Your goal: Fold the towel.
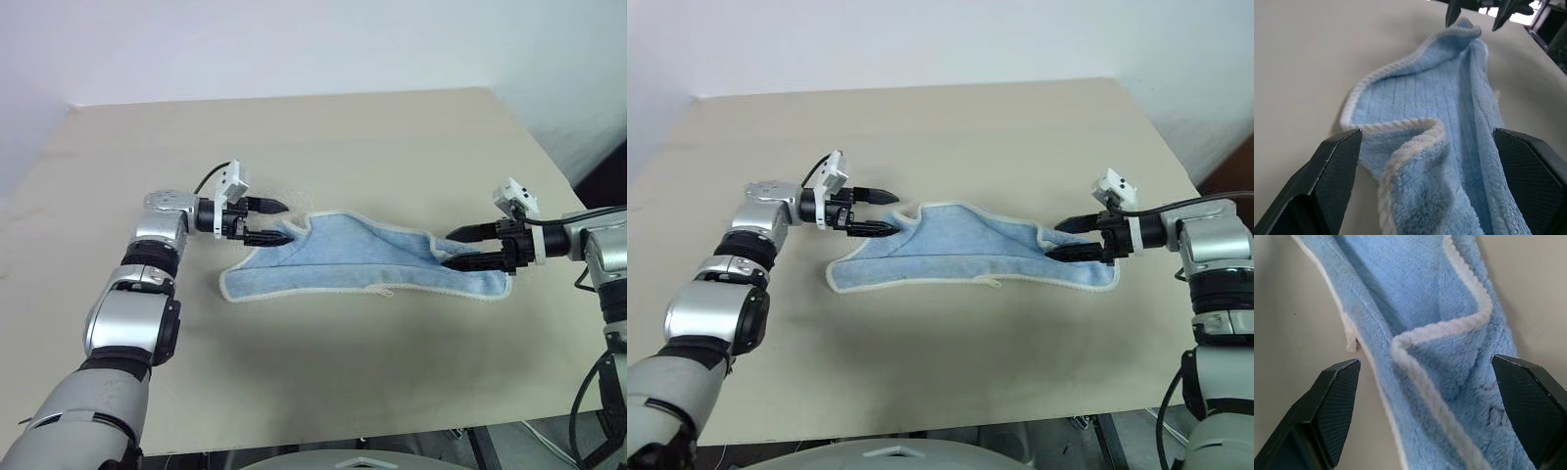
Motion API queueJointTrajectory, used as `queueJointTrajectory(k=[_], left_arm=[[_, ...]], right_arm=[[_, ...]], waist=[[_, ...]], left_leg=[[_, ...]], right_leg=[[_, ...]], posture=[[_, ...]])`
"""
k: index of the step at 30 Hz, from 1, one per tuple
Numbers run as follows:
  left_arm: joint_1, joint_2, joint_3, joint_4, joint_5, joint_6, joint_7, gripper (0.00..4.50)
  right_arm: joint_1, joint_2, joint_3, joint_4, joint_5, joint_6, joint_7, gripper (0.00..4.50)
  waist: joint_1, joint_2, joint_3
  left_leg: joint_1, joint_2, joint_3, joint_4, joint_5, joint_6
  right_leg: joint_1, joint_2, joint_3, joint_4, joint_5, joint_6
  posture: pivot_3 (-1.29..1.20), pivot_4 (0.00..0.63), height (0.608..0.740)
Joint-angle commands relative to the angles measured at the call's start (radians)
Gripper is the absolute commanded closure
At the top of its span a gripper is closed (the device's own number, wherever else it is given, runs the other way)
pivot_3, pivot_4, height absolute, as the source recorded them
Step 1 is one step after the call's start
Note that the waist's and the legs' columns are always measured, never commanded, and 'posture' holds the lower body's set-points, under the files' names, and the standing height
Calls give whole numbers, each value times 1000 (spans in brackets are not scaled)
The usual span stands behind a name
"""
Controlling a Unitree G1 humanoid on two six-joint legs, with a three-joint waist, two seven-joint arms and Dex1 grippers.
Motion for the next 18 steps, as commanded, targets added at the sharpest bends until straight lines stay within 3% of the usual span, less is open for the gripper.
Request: queueJointTrajectory(k=[1,9,12,18], left_arm=[[-33,-6,-1,22,24,-35,-12,13],[-52,-20,12,68,56,-65,20,13],[-57,-23,18,80,63,-74,32,0],[-81,-26,31,92,58,-76,52,0]], right_arm=[[0,-18,-25,-45,26,15,-9,0],[19,-10,-20,-98,45,36,-22,0],[20,-8,-17,-103,46,35,-26,579],[18,-9,-9,-99,48,26,-30,2541]], waist=[[0,0,0],[2,0,0],[2,-1,0],[2,-1,1]], left_leg=[[0,0,0,0,0,0],[0,0,0,0,0,0],[0,0,0,0,0,0],[-1,0,0,0,0,0]], right_leg=[[0,0,0,0,0,0],[0,-3,-1,0,0,0],[0,-4,-5,0,0,0],[0,-6,-10,-1,0,0]], posture=[[0,150,740],[0,150,740],[0,150,740],[0,150,740]])
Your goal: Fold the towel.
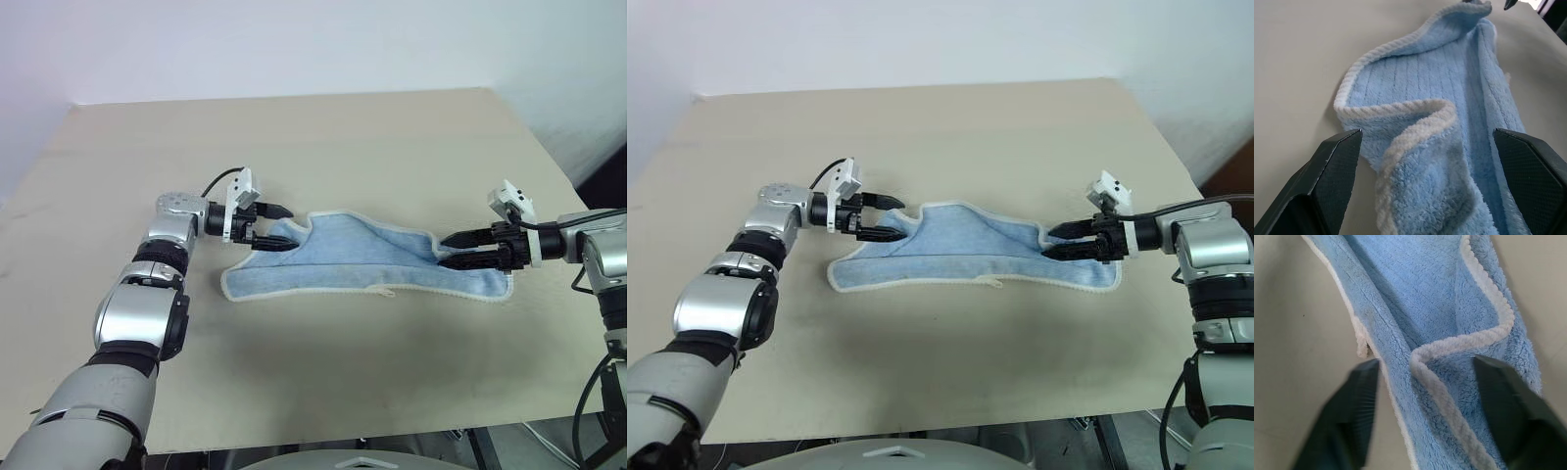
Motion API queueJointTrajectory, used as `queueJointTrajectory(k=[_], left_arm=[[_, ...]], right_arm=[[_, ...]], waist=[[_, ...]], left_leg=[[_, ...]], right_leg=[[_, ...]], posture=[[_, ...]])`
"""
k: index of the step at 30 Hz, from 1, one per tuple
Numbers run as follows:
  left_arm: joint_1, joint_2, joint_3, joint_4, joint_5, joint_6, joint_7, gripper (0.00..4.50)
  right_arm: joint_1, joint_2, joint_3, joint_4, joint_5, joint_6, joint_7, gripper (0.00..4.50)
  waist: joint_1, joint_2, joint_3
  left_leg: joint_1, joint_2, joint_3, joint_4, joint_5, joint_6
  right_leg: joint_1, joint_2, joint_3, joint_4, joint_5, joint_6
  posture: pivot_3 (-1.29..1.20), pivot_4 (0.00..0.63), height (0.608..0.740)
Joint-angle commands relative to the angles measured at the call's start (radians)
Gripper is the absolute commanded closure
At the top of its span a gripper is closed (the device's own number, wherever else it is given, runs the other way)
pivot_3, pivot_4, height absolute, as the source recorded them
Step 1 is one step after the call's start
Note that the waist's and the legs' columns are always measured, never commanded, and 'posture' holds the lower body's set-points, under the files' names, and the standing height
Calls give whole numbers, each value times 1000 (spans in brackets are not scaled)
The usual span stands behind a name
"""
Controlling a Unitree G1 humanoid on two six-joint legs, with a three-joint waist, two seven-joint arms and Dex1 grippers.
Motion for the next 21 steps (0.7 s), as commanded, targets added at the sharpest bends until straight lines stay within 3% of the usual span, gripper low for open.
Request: queueJointTrajectory(k=[1,5,6,17,21], left_arm=[[-44,5,25,1,-1,-15,5,0],[-42,12,19,6,11,-17,-2,0],[-36,13,13,5,18,-21,-5,0],[5,0,-1,5,70,-78,5,0],[-1,-6,8,9,65,-80,17,928]], right_arm=[[-6,-8,-9,-22,12,-8,0,2935],[-3,-6,-5,-21,11,-15,0,4312],[-1,-5,-4,-22,11,-18,1,4471],[7,-10,-4,-18,13,-42,1,4471],[13,-12,-7,-24,16,-44,0,4500]], waist=[[0,0,0],[0,0,0],[0,-1,0],[0,-1,1],[1,-1,1]], left_leg=[[0,0,0,0,0,0],[0,0,0,0,0,0],[0,0,0,0,0,0],[0,0,0,0,0,0],[0,0,0,0,0,0]], right_leg=[[0,0,0,0,0,0],[0,0,-1,0,0,0],[0,0,-1,0,0,0],[0,0,-1,0,0,0],[0,-1,-2,0,0,0]], posture=[[0,150,740],[0,150,740],[0,150,740],[0,150,740],[0,150,740]])
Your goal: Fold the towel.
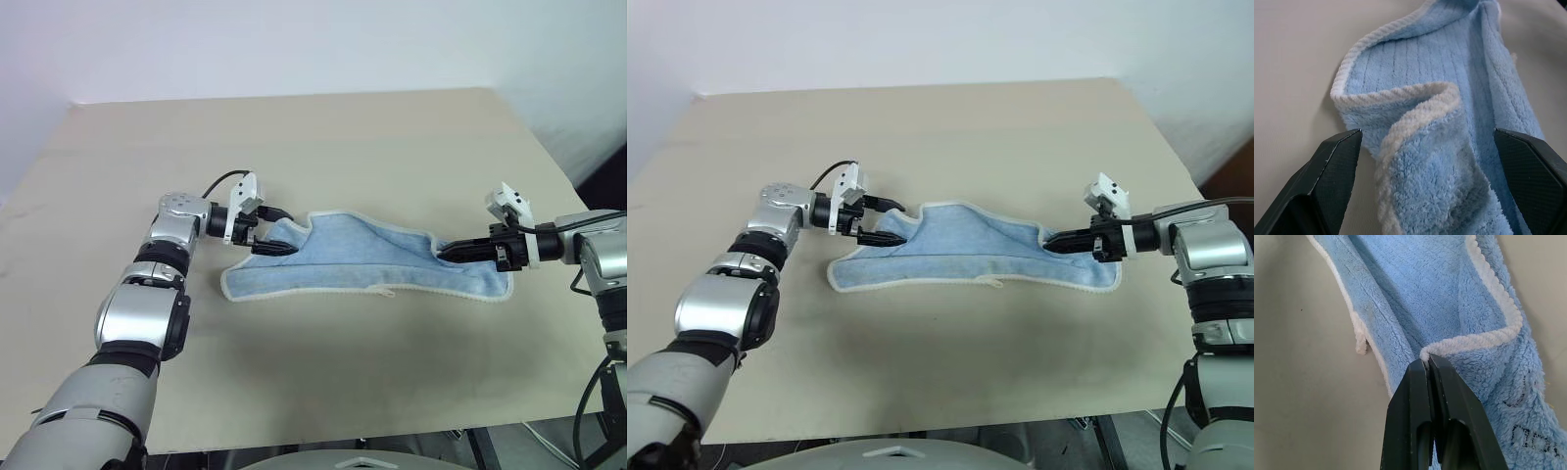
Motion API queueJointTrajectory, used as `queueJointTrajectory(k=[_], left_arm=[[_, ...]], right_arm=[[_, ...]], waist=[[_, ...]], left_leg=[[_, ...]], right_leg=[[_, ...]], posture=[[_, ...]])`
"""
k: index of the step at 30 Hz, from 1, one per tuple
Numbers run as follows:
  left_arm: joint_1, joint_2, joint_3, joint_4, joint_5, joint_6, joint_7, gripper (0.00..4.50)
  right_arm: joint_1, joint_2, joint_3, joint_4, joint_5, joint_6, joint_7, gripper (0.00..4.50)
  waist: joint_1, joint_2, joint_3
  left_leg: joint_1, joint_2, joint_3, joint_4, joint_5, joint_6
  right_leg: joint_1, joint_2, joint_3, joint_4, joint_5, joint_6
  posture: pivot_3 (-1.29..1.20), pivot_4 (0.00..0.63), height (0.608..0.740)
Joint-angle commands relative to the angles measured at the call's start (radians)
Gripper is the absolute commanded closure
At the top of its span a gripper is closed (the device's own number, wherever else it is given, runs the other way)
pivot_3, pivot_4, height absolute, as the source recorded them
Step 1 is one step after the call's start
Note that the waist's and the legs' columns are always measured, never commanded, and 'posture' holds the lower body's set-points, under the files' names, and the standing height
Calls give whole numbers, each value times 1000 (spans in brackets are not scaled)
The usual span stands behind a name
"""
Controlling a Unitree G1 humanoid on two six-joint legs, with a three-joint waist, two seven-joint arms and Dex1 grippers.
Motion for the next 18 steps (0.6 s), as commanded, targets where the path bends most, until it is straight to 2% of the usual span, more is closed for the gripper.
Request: queueJointTrajectory(k=[1,9,18], left_arm=[[-19,-4,19,5,-7,-7,11,1197],[-85,22,61,11,-44,114,-84,3833],[-71,32,35,-9,-32,140,-117,3833]], right_arm=[[5,-13,-20,-23,15,-12,3,4500],[14,-16,-24,-16,13,-21,-2,4500],[15,-18,-23,-13,12,-25,-1,4500]], waist=[[0,0,0],[-1,-1,1],[-1,-2,1]], left_leg=[[0,0,0,0,0,0],[-1,0,0,0,0,0],[-2,0,0,0,0,0]], right_leg=[[0,0,0,0,0,0],[-1,0,-1,0,0,0],[-2,0,-2,0,0,0]], posture=[[0,150,740],[0,150,740],[0,150,740]])
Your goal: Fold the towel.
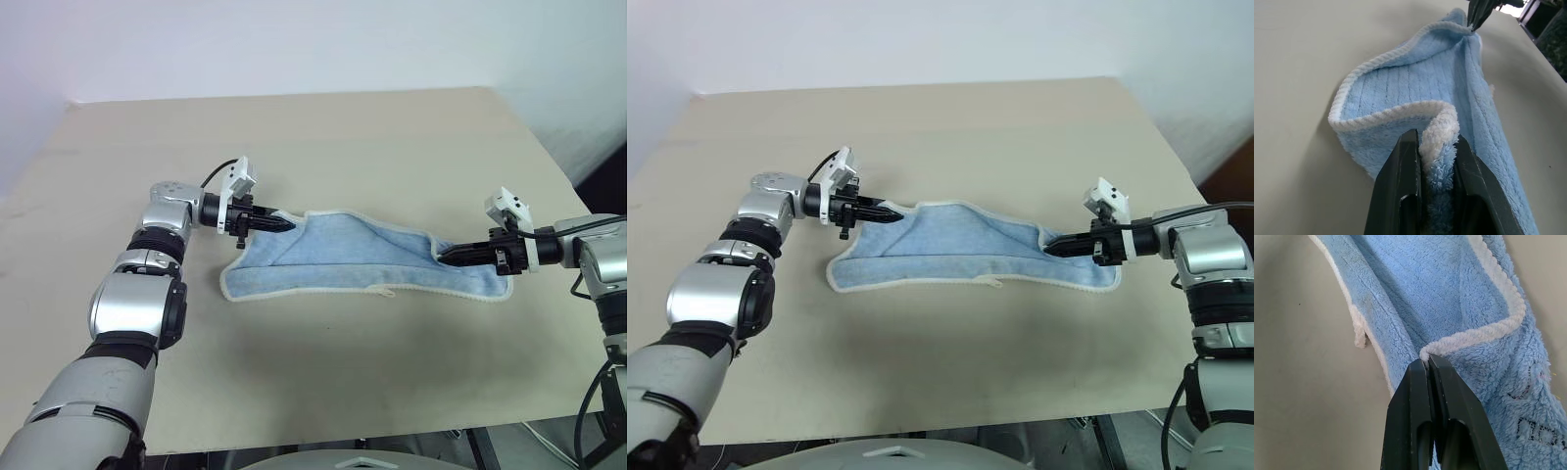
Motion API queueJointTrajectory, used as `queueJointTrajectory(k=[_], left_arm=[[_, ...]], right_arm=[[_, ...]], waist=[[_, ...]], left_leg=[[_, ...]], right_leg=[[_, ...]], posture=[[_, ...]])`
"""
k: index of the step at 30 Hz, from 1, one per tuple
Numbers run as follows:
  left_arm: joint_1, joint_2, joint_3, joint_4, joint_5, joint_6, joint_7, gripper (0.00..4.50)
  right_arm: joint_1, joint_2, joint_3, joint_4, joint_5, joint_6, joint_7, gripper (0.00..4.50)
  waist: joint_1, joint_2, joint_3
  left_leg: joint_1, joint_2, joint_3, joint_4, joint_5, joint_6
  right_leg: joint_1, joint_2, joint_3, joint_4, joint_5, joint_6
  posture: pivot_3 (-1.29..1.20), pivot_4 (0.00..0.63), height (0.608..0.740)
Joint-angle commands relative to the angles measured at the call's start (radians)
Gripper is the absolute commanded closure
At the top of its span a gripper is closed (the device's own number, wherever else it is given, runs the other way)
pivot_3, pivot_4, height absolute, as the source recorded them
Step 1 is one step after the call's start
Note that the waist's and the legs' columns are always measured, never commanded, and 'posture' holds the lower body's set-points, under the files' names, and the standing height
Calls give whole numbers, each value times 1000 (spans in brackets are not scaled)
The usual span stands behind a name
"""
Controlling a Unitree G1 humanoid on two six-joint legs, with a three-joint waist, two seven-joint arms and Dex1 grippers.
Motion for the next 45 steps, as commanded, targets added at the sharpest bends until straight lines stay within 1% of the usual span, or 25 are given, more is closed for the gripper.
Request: queueJointTrajectory(k=[1,6,9,10,17,22,26,30,37,41,45], left_arm=[[-2,11,-9,-28,-3,-8,-11,3833],[4,16,-19,-29,8,-13,-11,3833],[-5,26,-9,-19,8,-3,3,4427],[-8,33,-7,-17,8,-1,1,4474],[-32,82,25,-22,-11,-15,43,4474],[-82,136,88,-23,-51,-6,80,4474],[-102,164,118,-26,-64,-26,106,4474],[-104,167,125,-26,-63,-31,112,4474],[-111,203,160,-41,-85,-28,130,4474],[-128,218,176,-43,-93,-30,151,4474],[-155,229,192,-36,-100,-38,181,4474]], right_arm=[[-3,-18,-23,-12,12,-12,3,4500],[-11,-21,-21,-4,9,-14,6,4500],[-18,-24,-21,3,7,-16,8,4500],[-22,-27,-22,7,5,-18,9,4500],[-88,-56,-31,84,-19,-65,0,4500],[-208,-71,-43,224,-69,-174,-53,4500],[-338,-66,-43,390,-122,-277,-116,4500],[-385,-58,-35,470,-145,-327,-113,4500],[-529,-53,-42,667,-224,-490,-256,4500],[-599,-50,-54,748,-247,-532,-346,4500],[-642,-49,-66,794,-263,-559,-404,4500]], waist=[[1,0,0],[0,-1,0],[0,-1,0],[0,-1,0],[-1,-1,1],[-3,-2,3],[-4,-2,3],[0,-2,3],[-7,-1,5],[-8,-1,6],[-6,-1,6]], left_leg=[[0,0,0,0,0,0],[0,0,0,0,0,0],[0,0,0,0,0,0],[0,0,0,0,0,0],[0,0,0,0,0,0],[-1,0,0,0,0,0],[-2,0,0,0,0,0],[-2,0,0,0,0,0],[-4,0,1,0,0,0],[-4,0,1,0,0,0],[-4,0,1,0,0,0]], right_leg=[[0,0,0,0,0,0],[0,0,0,0,0,0],[0,0,0,0,0,0],[0,0,0,0,0,0],[0,0,0,0,0,0],[-2,0,0,0,0,0],[-3,0,0,0,0,0],[-3,0,-1,0,0,0],[-4,1,-1,0,1,2],[-4,1,-1,0,1,2],[-4,1,-1,0,1,2]], posture=[[0,150,740],[0,150,740],[0,150,740],[0,150,740],[0,150,740],[0,150,740],[0,150,740],[0,150,740],[0,150,740],[0,150,740],[0,150,740]])
